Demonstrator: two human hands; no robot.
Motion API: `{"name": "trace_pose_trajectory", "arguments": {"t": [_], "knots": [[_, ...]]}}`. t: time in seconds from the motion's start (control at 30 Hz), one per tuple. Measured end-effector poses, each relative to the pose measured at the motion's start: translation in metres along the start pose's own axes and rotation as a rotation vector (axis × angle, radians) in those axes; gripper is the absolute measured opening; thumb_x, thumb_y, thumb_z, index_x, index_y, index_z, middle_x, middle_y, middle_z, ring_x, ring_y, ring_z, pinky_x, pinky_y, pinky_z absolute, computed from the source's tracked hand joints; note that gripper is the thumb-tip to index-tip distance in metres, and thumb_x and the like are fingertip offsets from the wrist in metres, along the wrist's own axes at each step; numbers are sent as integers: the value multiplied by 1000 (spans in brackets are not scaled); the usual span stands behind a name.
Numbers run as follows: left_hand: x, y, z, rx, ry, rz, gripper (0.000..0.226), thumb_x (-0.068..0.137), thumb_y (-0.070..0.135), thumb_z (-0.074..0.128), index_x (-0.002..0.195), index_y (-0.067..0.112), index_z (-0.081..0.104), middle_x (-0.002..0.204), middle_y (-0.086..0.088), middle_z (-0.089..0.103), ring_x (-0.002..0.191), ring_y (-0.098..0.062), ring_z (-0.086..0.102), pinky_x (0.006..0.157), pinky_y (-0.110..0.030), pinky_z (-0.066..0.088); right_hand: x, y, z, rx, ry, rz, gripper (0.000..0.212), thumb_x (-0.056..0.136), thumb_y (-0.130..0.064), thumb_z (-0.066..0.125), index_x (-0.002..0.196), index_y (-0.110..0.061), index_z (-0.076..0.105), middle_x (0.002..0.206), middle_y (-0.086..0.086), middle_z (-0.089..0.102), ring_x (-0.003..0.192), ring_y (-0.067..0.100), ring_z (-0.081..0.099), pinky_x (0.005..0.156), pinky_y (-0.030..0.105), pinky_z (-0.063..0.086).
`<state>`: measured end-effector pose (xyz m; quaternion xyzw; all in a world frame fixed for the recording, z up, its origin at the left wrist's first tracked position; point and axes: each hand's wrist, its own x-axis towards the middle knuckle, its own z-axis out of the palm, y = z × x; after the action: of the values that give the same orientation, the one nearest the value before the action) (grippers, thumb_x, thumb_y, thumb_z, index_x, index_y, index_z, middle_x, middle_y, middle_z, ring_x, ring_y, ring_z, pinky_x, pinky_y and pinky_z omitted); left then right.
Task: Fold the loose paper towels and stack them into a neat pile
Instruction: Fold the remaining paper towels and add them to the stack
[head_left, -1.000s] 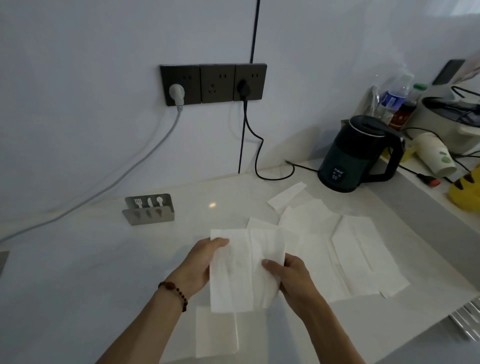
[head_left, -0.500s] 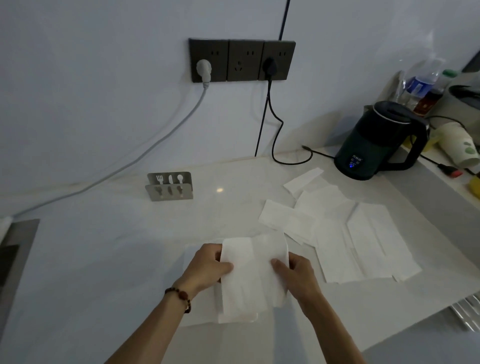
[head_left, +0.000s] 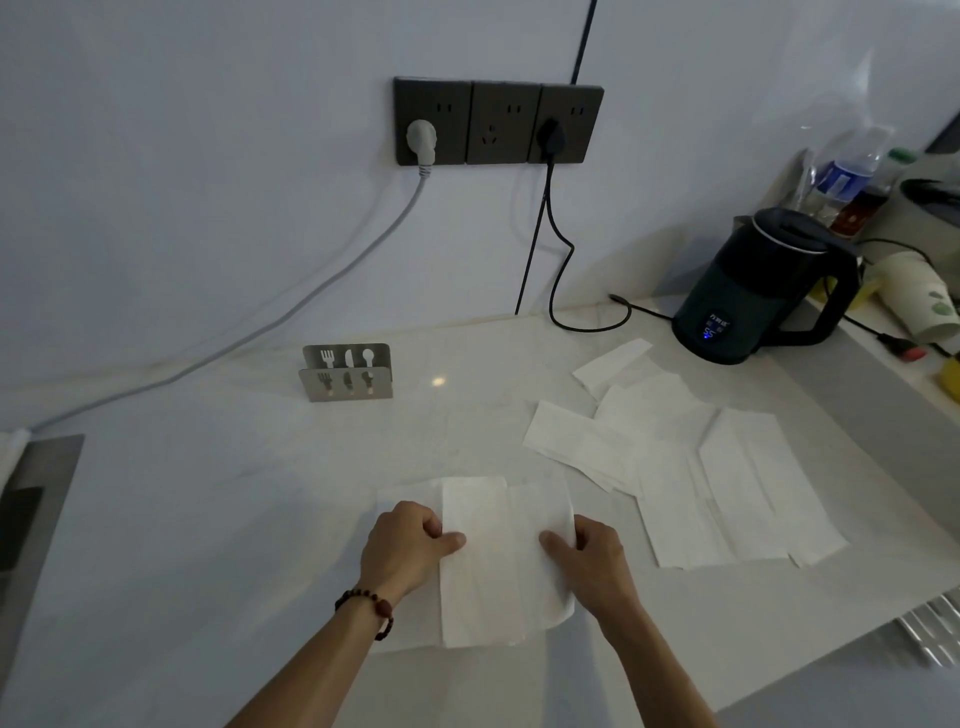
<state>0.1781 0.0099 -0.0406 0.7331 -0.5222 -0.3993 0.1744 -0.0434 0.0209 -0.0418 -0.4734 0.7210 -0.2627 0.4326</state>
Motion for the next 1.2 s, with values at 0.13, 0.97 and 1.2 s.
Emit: {"name": "trace_pose_trajectory", "arguments": {"t": [0.13, 0.97, 1.2], "knots": [[2, -1, 2, 14, 13, -11, 33, 73, 41, 80, 60, 17, 62, 60, 9, 61, 58, -7, 58, 56, -23, 44, 1, 0, -1, -38, 10, 3, 28, 85, -22, 65, 66, -7, 52, 61, -1, 49, 56, 14, 43, 54, 25, 35], [1, -4, 4, 74, 105, -31, 40, 79, 53, 70, 65, 20, 52, 60, 9, 58, 55, -9, 55, 50, -23, 39, 2, 4, -1, -150, 202, 51, 25, 89, -30, 65, 110, -20, 57, 94, -4, 64, 84, 15, 61, 75, 31, 51], [0, -22, -12, 377, 270, -2, 26, 91, 45, 53, 99, 21, 50, 96, 8, 58, 70, -13, 54, 57, -26, 40, -12, -3, 34, -565, 64, -554, 43, 79, -46, 60, 116, -24, 61, 120, -3, 62, 111, 21, 57, 89, 39, 50]]}}
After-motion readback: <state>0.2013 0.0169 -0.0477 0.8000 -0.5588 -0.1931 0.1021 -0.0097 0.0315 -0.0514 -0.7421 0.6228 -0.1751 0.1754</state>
